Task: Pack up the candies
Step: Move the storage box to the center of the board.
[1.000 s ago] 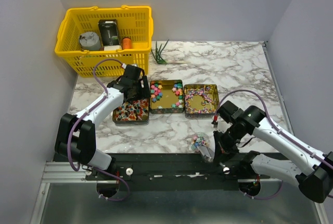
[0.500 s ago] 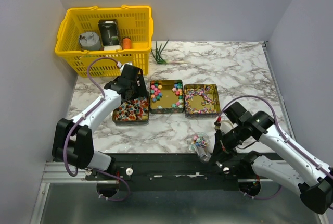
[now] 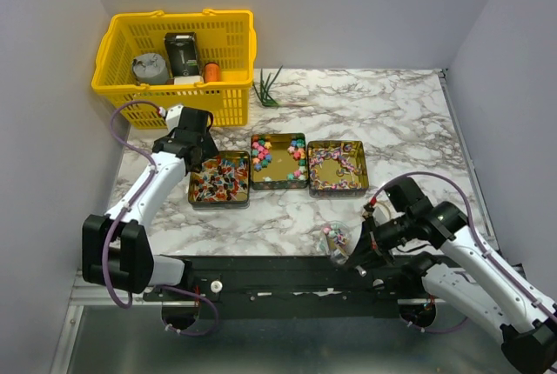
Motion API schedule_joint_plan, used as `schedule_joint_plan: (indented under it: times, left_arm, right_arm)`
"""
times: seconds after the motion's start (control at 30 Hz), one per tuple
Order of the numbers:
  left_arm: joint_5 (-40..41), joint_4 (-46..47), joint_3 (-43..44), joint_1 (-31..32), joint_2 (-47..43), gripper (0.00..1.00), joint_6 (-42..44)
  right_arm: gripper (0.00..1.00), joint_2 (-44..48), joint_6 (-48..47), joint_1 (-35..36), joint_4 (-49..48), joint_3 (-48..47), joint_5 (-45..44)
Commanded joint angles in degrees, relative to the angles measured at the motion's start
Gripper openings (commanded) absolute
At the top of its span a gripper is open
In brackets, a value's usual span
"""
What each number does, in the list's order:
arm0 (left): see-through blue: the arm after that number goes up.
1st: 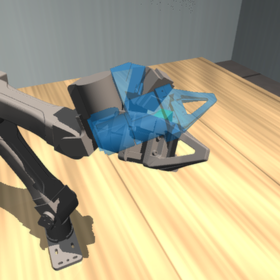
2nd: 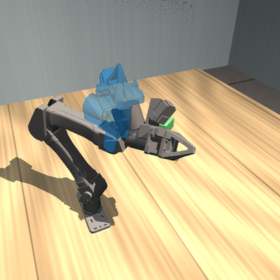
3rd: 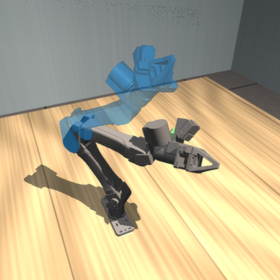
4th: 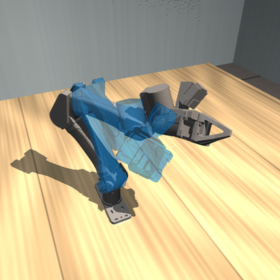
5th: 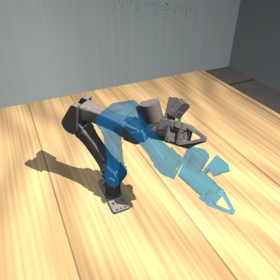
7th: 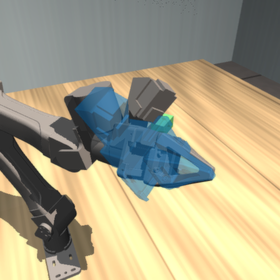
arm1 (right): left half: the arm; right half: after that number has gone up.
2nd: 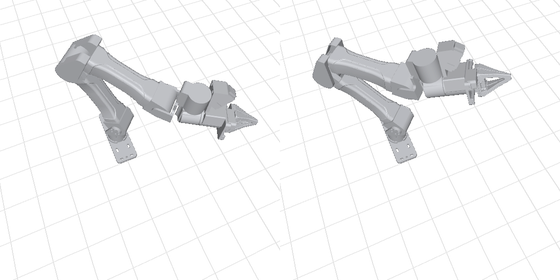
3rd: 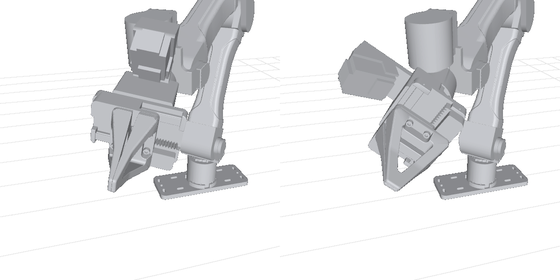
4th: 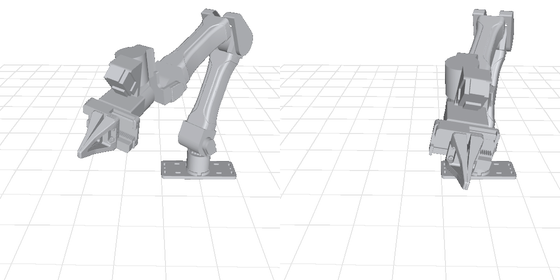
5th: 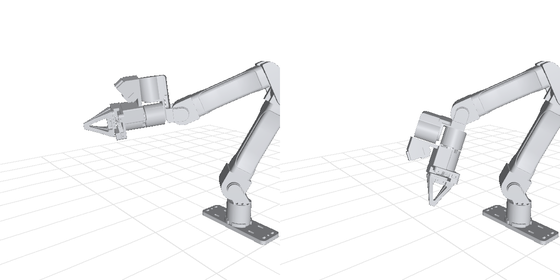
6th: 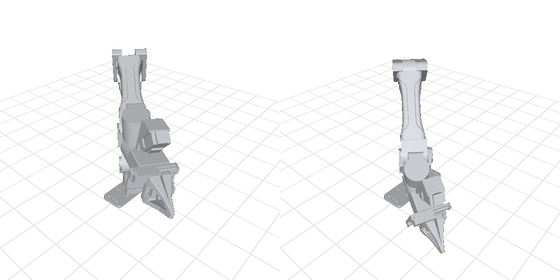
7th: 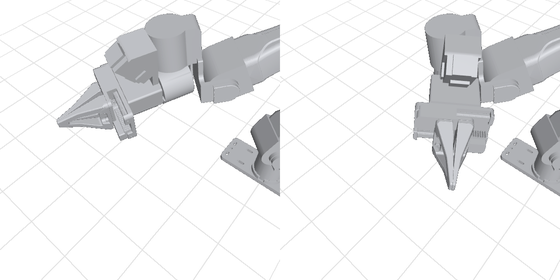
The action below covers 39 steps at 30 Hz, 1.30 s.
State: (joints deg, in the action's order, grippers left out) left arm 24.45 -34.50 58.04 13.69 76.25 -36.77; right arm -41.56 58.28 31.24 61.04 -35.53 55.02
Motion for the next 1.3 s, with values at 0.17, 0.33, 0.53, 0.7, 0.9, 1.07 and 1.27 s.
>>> schedule_joint_plan:
  times: [0.17,0.33,0.53,0.7,0.9,1.07,1.27]
  left_arm:
    - [-2.5,-2.7,-1.2,-5.5,4.3,0.96,-1.6]
    - [-5.8,-3.2,-1.4,-7.7,6.5,0.86,-1.3]
    - [-7.0,-5.7,-2.4,-7.8,8.4,0.79,-1.0]
    - [-8.9,-5.2,-3.3,-7.8,9.4,0.66,-1.2]
    - [-10.5,-4.8,-1.2,-7.8,12.8,0.51,-0.8]
    - [-11.6,-3.8,1.4,-7.8,15.8,0.43,-1.6]
    - [-12.6,-3.2,4.9,-7.8,19.3,0.32,-2.2]
  right_arm:
    - [0.01,-7.3,-9.1,-0.5,-0.6,-9.0,-3.4]
    - [0.01,-15.6,-19.8,-0.6,4.1,-18.9,-9.4]
    - [0.01,-23.8,-25.2,-0.6,2.3,-26.0,-11.6]
    - [0.01,-29.8,-27.3,-0.7,-1.5,-28.8,-13.5]
    - [0.01,-33.8,-28.0,-0.5,-6.7,-28.5,-12.7]
    - [0.01,-36.3,-27.4,-0.1,-10.1,-28.1,-12.1]
    - [0.01,-39.6,-27.7,0.3,-12.0,-29.2,-12.4]
